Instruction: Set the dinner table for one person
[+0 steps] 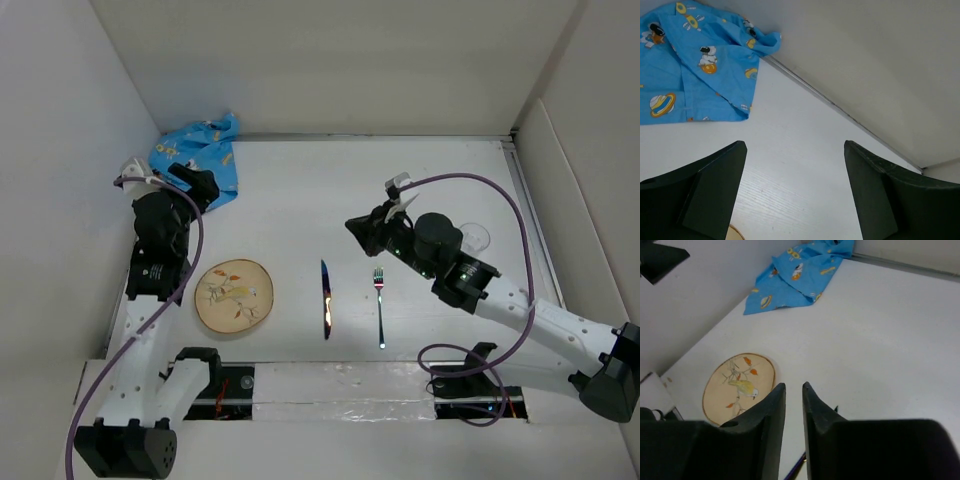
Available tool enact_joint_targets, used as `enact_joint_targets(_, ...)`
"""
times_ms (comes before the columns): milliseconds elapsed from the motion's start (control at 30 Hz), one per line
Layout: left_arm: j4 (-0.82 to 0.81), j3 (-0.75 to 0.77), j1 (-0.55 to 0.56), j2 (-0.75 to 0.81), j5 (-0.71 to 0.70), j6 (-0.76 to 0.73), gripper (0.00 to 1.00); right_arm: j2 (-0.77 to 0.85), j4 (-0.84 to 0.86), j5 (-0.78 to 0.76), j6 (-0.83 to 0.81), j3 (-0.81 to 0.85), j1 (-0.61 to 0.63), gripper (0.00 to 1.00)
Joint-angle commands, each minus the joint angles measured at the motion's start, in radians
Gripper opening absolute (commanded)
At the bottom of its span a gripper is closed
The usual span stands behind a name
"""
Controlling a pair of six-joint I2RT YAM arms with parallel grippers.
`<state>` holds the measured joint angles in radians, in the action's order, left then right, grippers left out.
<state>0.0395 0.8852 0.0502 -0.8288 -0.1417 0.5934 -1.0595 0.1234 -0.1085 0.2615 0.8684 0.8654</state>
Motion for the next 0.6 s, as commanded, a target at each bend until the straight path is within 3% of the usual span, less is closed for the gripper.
enact_joint_targets(0,-0.046,0.041,-0.003,-0.055,-0.032,0.017,0.76,0.018,0.091,-0.025,0.025,-0.019,0.009,0.0)
enact_joint_targets(33,-0.055,0.043,-0.003,-0.093,-0.042,0.022,0.74,0.019,0.093,-0.028,0.038,-0.023,0.009,0.0)
enact_joint_targets(100,-0.069,0.076,-0.003,-0.18,-0.068,0.029,0.61,0.021,0.113,-0.036,0.032,-0.051,0.009,0.0)
enact_joint_targets(133,-0.069,0.098,-0.003,-0.212,-0.068,0.022,0.6,0.021,0.113,-0.036,0.028,-0.051,0.009,0.0)
enact_joint_targets(200,-0.046,0.145,-0.003,-0.295,-0.11,0.017,0.25,0.021,0.096,-0.054,0.027,-0.052,0.009,0.0)
enact_joint_targets(267,-0.003,0.239,-0.003,-0.424,-0.152,-0.015,0.02,0.023,0.1,-0.068,0.022,-0.062,0.009,0.0)
enact_joint_targets(367,0.017,0.34,-0.003,-0.581,-0.212,-0.05,0.0,0.015,0.102,-0.068,0.019,-0.072,0.009,0.0)
enact_joint_targets(433,0.025,0.403,-0.012,-0.697,-0.213,-0.055,0.05,0.009,0.099,-0.063,0.016,-0.071,0.009,0.0)
enact_joint_targets(467,0.039,0.423,-0.024,-0.74,-0.208,-0.05,0.21,0.007,0.098,-0.065,0.016,-0.071,0.009,0.0)
enact_joint_targets(567,0.059,0.509,-0.044,-0.886,-0.18,-0.047,0.39,0.0,0.09,-0.057,0.019,-0.066,0.009,0.05)
